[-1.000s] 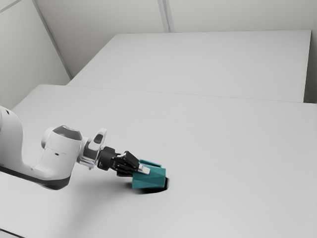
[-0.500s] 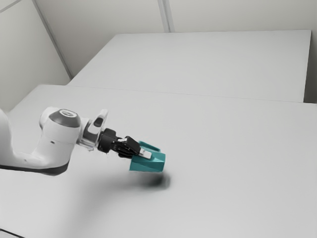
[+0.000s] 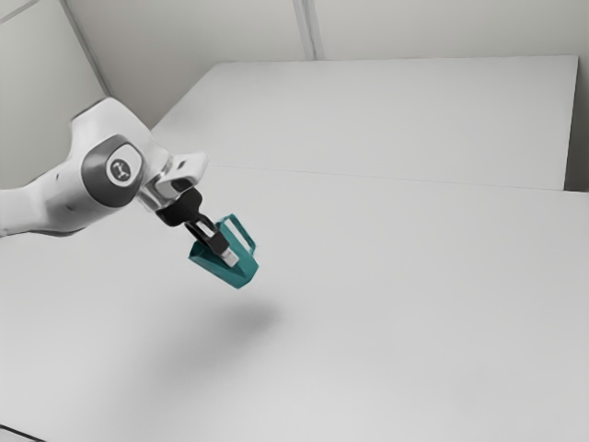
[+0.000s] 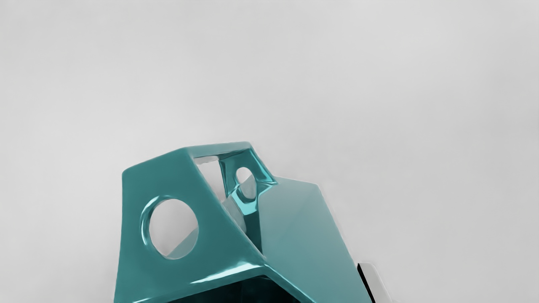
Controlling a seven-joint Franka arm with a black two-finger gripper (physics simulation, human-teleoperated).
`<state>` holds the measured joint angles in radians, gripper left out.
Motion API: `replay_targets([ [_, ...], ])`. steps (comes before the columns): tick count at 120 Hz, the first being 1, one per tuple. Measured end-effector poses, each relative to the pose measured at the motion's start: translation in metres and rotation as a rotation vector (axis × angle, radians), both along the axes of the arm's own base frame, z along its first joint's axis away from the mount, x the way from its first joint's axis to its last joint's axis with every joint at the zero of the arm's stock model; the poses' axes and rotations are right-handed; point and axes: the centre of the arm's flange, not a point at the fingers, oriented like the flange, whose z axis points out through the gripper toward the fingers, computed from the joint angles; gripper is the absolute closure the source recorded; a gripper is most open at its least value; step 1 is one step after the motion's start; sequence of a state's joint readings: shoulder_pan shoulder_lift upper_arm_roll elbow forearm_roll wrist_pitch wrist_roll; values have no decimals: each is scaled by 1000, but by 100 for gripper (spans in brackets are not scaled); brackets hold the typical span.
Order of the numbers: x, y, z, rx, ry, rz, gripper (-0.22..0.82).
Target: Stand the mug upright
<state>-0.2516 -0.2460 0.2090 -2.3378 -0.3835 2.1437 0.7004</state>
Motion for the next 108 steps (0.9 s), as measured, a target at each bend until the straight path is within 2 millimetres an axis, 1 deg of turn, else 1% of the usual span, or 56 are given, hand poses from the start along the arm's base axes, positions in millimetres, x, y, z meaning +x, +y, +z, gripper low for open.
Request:
replay_targets([
  [23, 4, -5, 1, 220, -10, -64, 78],
  [44, 17, -9, -18, 349, -3, -83, 78],
  [62, 36, -11, -25, 417, -26, -78, 78],
  [70, 41, -11, -31, 435, -24, -72, 78],
  [108, 47, -4, -52, 480, 2, -35, 78],
])
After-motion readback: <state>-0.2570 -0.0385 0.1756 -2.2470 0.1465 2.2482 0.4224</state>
